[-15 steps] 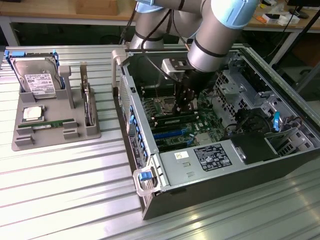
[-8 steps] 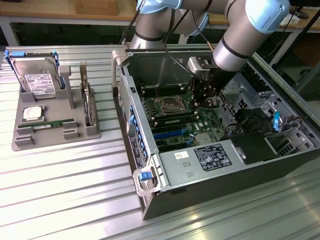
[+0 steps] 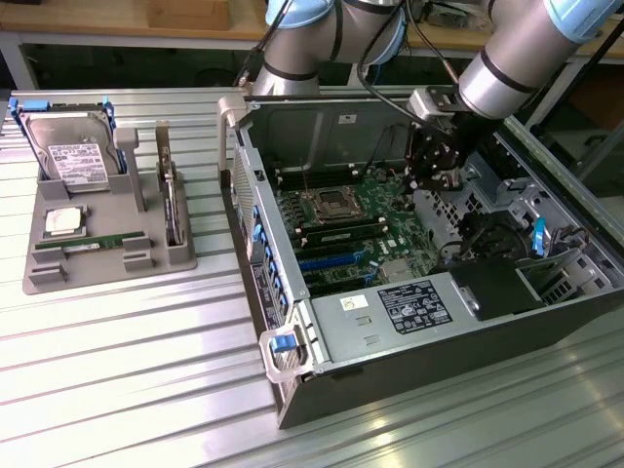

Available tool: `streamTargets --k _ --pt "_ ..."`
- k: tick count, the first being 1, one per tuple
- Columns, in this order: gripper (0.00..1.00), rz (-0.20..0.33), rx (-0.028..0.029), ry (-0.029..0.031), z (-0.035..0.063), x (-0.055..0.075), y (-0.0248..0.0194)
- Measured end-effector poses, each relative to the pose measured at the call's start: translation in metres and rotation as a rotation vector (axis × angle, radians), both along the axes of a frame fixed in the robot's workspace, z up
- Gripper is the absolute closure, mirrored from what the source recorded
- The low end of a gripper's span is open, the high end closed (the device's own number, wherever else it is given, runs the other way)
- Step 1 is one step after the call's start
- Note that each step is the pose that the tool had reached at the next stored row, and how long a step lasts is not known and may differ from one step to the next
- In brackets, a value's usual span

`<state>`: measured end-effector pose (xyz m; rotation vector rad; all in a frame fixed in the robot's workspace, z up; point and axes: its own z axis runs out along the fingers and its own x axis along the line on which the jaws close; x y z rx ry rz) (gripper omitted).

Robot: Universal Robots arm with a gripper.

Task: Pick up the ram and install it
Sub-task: 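Press down the ram until it locks into place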

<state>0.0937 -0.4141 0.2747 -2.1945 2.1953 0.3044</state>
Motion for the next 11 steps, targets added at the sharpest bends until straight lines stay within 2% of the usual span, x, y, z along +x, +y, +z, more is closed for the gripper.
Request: streamTargets --k 1,2,3,4,5,11 --pt "0.9 -0.001 -0.0249 0.0 0.0018 0.0 0.0" --pt "0.9 -0.001 -0.0562 0.0 0.0043 0.001 0.0" --pt "0.9 -0.002 -0.0803 0.0 0.015 0.001 0.0" --pt "0.9 -0.002 -0.0804 0.0 0.0257 0.001 0.0" --pt "0.9 -0.002 -0.0781 0.0 0.0324 0.001 0.0" --pt "0.9 -0.002 -0.0777 0.0 0.0324 0.001 0.0"
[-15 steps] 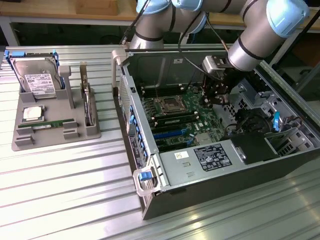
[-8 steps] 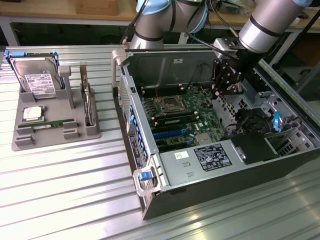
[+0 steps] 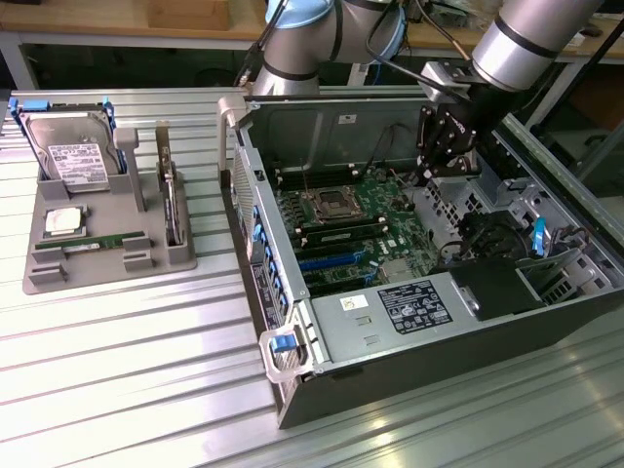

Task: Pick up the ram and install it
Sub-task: 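Press down the ram until it locks into place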

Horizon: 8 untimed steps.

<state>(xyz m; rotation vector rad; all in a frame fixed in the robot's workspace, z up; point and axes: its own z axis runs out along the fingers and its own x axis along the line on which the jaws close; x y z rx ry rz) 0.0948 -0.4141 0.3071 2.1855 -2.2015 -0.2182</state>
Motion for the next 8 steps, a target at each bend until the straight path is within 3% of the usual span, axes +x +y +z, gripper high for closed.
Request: streamTargets --k 8 --pt "0.9 0.0 0.0006 0.0 0.0001 0.0 0.0"
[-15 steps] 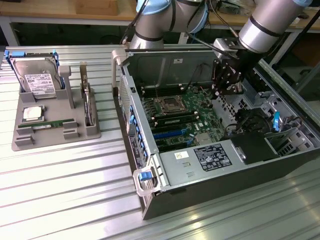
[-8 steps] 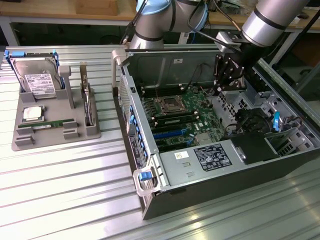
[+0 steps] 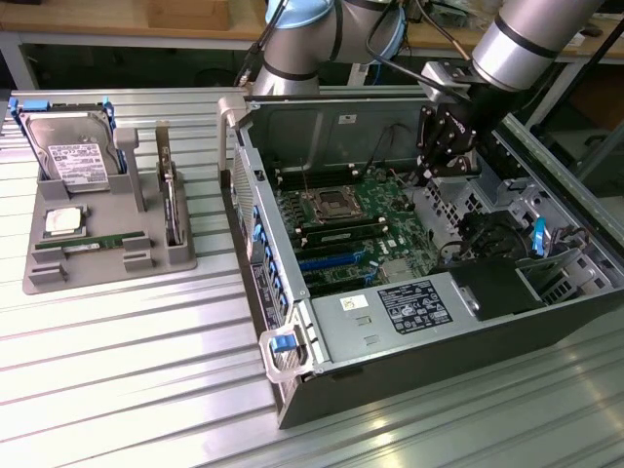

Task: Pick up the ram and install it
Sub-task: 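Press down the ram until it locks into place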

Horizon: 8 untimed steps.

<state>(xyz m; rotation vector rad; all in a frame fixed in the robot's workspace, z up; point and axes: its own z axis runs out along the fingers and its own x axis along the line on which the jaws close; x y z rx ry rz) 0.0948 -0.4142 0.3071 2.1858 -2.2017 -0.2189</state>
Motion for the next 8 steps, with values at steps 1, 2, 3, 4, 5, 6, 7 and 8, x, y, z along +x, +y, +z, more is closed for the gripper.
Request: streamTargets --k 1,2,3,4,5,6,7,8 --pt "0.9 0.0 0.0 0.0 0.0 0.0 0.0" --pt "0.9 0.0 0.0 0.0 0.0 0.0 0.0" --pt "0.9 0.0 0.0 0.0 0.0 0.0 0.0" --pt "0.9 0.0 0.0 0.0 0.0 0.0 0.0" --pt "0.9 -0.007 -0.0016 0.0 -0.0002 0.0 0.0" --pt "0.9 -0.037 -0.0061 0.0 -0.0003 0.0 0.0" --pt "0.9 -0.061 -0.0093 0.0 -0.0004 0.0 0.0" --pt "0.9 -0.079 -0.0117 0.0001 -0.0005 0.0 0.0"
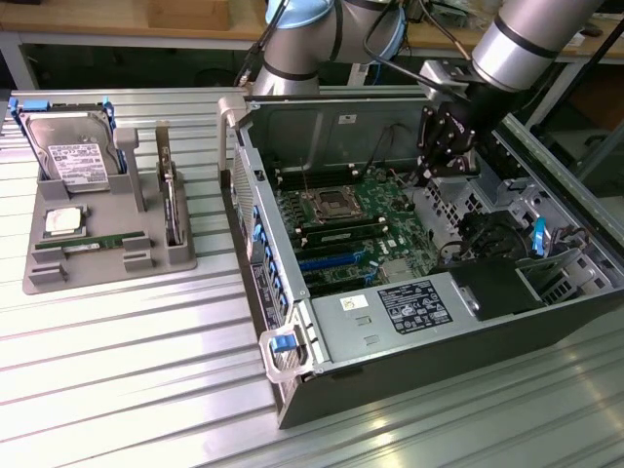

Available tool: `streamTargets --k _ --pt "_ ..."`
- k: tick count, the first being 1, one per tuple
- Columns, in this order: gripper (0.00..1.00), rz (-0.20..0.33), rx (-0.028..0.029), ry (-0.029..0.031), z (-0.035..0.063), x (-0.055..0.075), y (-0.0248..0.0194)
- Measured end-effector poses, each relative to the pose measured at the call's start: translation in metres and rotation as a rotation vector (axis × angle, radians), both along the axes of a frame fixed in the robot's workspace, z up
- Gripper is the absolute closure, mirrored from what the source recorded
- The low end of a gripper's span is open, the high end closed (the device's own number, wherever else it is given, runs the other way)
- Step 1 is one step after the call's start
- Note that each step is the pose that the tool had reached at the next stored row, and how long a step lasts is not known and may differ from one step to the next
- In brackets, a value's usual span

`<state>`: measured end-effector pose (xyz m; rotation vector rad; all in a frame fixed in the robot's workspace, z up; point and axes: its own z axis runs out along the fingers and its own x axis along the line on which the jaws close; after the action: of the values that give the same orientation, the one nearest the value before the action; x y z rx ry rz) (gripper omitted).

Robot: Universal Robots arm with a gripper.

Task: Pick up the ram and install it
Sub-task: 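Press down the ram until it locks into place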

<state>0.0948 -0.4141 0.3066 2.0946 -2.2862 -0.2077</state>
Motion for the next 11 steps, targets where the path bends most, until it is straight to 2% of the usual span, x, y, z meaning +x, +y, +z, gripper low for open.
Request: streamTargets --k 2,5,6,7,9,11 --pt "0.9 -0.059 -0.008 0.0 -0.0004 0.0 0.0" --pt "0.9 -0.145 -0.0298 -0.0003 -0.0012 0.0 0.0" --pt "0.9 -0.169 -0.0354 -0.0003 -0.0015 0.0 0.0" --pt "0.9 -0.192 -0.0404 -0.0003 -0.0016 0.0 0.0" --pt "0.9 -0.219 -0.0457 -0.0003 -0.0019 0.0 0.0" --pt "0.9 -0.271 -0.0566 -0.0003 -0.0023 0.0 0.0"
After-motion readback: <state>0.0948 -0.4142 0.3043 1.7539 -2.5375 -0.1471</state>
